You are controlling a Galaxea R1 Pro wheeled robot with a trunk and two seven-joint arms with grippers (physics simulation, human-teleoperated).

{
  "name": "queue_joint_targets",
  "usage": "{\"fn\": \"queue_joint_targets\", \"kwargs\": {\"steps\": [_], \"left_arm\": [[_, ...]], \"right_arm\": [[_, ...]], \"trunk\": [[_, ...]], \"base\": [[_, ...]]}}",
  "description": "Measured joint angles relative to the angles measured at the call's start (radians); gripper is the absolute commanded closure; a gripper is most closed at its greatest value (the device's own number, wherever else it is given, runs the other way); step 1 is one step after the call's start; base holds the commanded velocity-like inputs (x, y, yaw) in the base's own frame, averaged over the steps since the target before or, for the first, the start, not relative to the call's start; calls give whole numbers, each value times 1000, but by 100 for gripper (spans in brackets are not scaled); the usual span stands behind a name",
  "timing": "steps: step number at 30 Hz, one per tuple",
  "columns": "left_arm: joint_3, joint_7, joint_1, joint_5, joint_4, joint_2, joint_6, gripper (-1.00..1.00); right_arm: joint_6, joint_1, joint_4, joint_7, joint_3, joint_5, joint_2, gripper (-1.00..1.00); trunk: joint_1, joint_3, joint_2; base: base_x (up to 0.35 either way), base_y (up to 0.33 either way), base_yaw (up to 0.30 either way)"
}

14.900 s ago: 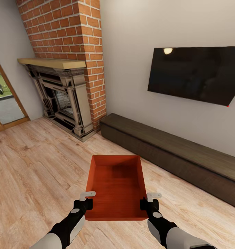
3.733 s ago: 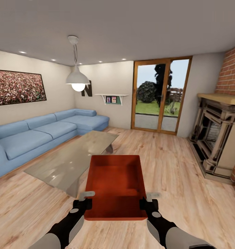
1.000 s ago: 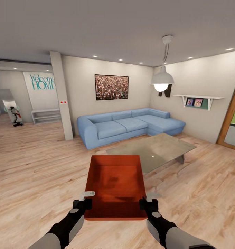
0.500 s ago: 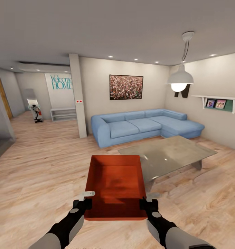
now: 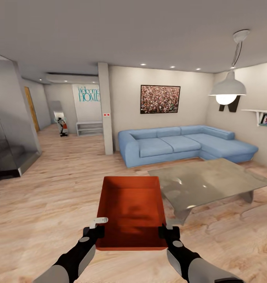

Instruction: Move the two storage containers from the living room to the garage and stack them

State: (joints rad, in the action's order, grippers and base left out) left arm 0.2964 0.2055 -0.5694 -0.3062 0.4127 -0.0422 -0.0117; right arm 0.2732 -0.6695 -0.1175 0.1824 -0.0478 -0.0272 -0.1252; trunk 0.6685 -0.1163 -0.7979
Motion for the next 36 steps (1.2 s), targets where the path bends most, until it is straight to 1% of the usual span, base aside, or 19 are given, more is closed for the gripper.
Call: {"fn": "queue_joint_targets", "kwargs": {"steps": [36], "left_arm": [[2,1,0,-1,0,0,0,100]], "right_arm": [[0,0,0,0,0,0,0,100]], "trunk": [[0,0,0]], "base": [[0,0,267]]}}
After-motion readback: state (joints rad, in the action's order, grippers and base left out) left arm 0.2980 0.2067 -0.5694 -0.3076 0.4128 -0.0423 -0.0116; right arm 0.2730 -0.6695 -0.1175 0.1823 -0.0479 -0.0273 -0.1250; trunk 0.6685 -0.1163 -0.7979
